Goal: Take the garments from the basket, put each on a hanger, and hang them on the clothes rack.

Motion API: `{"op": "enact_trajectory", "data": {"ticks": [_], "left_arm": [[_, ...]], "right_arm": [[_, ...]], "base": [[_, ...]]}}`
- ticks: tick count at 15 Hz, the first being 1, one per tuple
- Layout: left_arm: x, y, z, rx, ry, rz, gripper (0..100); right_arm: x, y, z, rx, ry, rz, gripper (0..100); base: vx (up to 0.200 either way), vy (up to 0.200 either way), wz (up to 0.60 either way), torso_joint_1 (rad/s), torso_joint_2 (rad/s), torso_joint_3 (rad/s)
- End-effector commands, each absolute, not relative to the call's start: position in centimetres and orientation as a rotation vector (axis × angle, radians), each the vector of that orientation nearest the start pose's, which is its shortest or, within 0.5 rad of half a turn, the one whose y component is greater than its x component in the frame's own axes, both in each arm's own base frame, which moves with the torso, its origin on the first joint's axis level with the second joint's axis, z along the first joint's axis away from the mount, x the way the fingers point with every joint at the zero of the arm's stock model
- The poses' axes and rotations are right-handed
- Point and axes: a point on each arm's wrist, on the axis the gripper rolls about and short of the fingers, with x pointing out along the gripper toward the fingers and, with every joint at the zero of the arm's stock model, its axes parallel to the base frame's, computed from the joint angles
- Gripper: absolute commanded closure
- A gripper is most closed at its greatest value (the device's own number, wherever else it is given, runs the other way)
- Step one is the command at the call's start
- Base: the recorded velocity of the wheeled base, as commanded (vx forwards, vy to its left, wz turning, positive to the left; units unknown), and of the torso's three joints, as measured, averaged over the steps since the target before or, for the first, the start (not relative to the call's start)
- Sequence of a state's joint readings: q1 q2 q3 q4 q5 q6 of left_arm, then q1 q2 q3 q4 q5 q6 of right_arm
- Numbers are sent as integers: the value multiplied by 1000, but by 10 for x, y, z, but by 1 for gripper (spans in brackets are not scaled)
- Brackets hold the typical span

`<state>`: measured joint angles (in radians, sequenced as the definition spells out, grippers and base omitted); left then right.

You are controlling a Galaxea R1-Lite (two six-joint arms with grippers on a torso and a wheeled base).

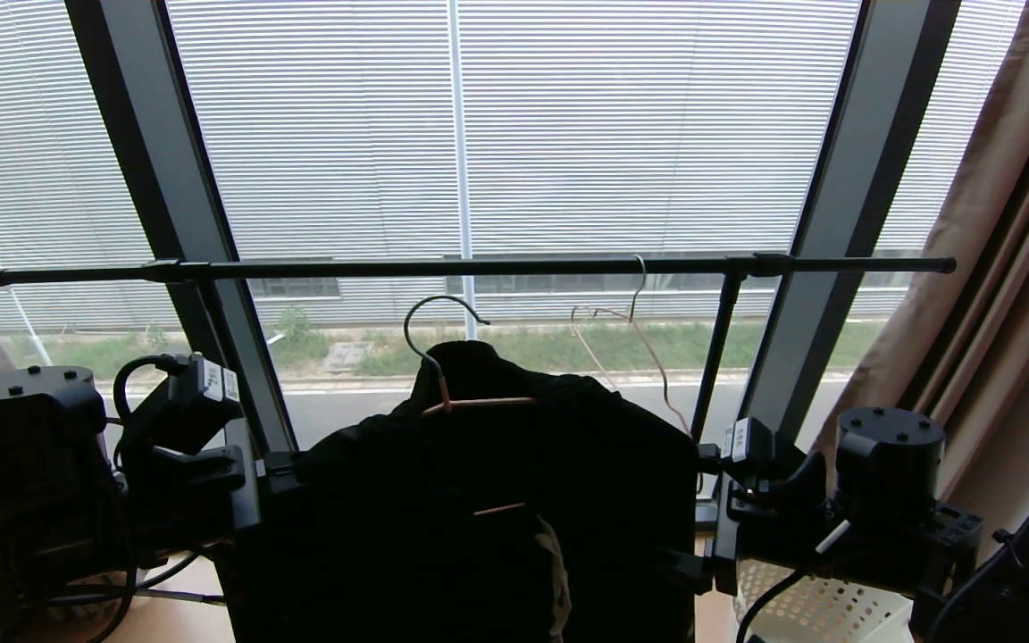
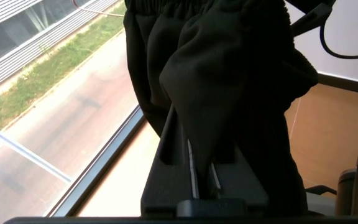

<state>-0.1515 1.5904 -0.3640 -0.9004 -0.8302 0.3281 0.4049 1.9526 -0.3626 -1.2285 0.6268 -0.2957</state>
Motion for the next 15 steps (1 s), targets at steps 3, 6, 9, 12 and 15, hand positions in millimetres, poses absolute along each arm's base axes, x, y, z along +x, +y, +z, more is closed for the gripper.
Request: {"op": "enact_trajectory", "data": {"ticks": [3, 6, 9, 12, 15], "left_arm": [[216, -50, 136, 194, 133, -1012, 100], [215, -50, 135, 193, 136, -1014, 100], [215, -50, 136, 194, 133, -1013, 100], [216, -46, 140, 175, 129, -991, 100], [219, -38, 142, 171, 122, -967, 100]], "right_arm": [[249, 121, 67, -225, 224, 1063, 0], [249, 121, 66, -225, 226, 1062, 100], [249, 121, 66, -225, 226, 1063, 100], [249, 121, 67, -225, 224, 1063, 100], [251, 119, 67, -225, 221, 1051, 100]], "base": [[0, 0, 0, 0, 0, 0], [0, 0, 0, 0, 0, 0], [0, 0, 0, 0, 0, 0], [0, 0, 0, 0, 0, 0], [0, 0, 0, 0, 0, 0]]}}
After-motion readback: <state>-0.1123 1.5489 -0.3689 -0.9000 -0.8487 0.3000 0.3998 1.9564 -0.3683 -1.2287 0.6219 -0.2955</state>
